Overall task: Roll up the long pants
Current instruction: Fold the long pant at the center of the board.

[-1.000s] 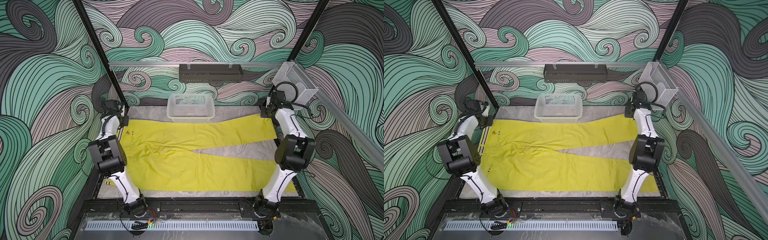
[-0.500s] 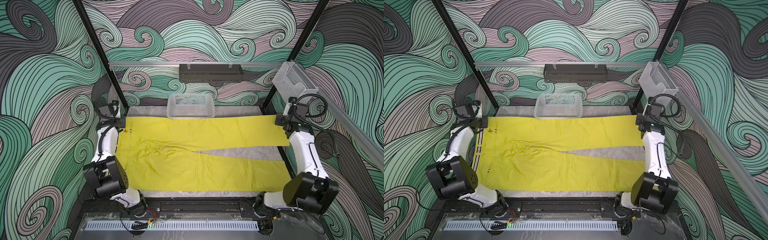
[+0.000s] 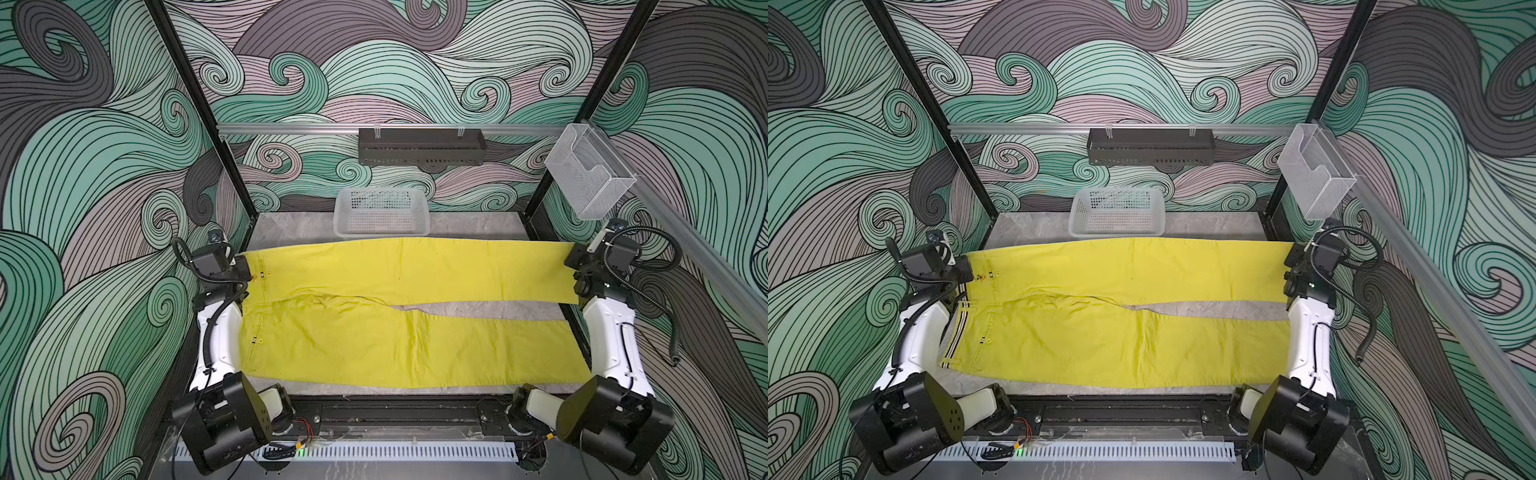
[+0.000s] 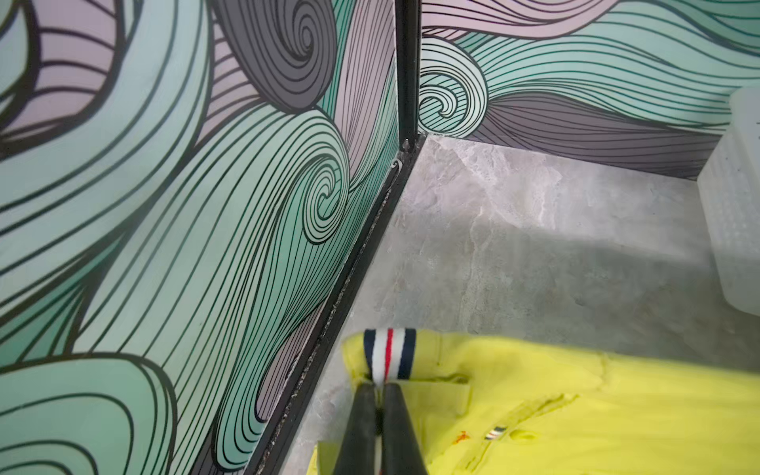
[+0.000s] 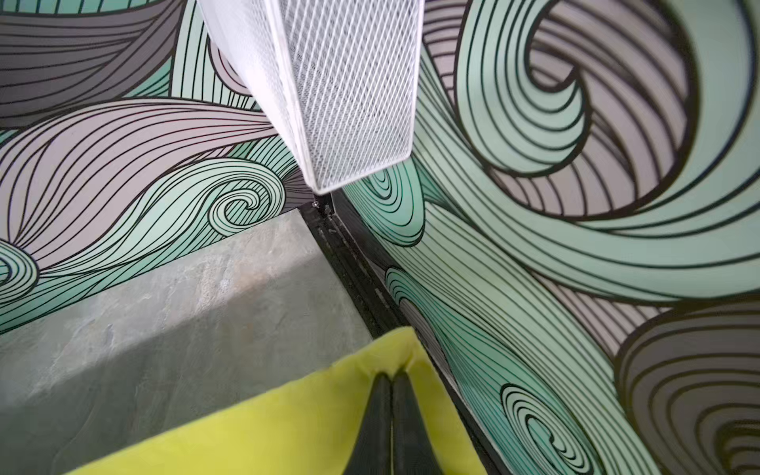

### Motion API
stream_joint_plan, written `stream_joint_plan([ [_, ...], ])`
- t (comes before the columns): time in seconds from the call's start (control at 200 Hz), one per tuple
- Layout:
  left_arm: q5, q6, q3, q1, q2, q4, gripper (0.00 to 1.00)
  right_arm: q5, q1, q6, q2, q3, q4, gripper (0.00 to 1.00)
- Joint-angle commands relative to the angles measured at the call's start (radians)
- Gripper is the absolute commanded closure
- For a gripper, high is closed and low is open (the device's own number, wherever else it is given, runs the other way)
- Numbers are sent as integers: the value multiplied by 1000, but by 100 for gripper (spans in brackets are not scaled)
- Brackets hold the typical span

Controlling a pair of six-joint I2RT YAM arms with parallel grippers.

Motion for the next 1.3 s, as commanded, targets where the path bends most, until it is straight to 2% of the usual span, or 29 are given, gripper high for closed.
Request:
stream_joint_plan([
  [0.0,-22,-64,19,11,-27,79,100,-67,1,44,-33,-46,121,100],
  [0.085,-44,-77,6,13,-38,90,100,-90,9,33,-58,-81,155,100],
  [0.18,18,-57,-3,9,-49,67,100,-115,23,17,-100,-99,150,100],
  [0.255,26,-68,-13,4,-49,56,100,-130,30,28,-141,-122,153,100],
  [0.355,-25,-112,-36,3,-74,61,100,-144,56,18,-192,-138,144,100],
  [0.48,-36,-140,-59,-3,-119,51,100,-143,102,-24,-292,-154,124,100],
  [0.681,-131,-258,-137,-34,-246,9,100,-126,137,11,-500,-206,51,100],
  [0.841,-215,-362,-108,-37,-346,-155,100,-9,142,60,-747,-284,-73,100],
  [1.011,-376,-480,-68,-39,-431,-307,100,319,134,32,-1020,-393,-92,100],
  [1.101,-438,-544,-81,-38,-484,-351,100,406,134,34,-1100,-415,-116,100],
  [1.191,-479,-554,-169,-35,-596,-303,100,448,134,71,-1150,-438,-150,100],
  [1.296,-602,-572,-357,-31,-832,-151,100,573,134,165,-1164,-439,-204,100],
])
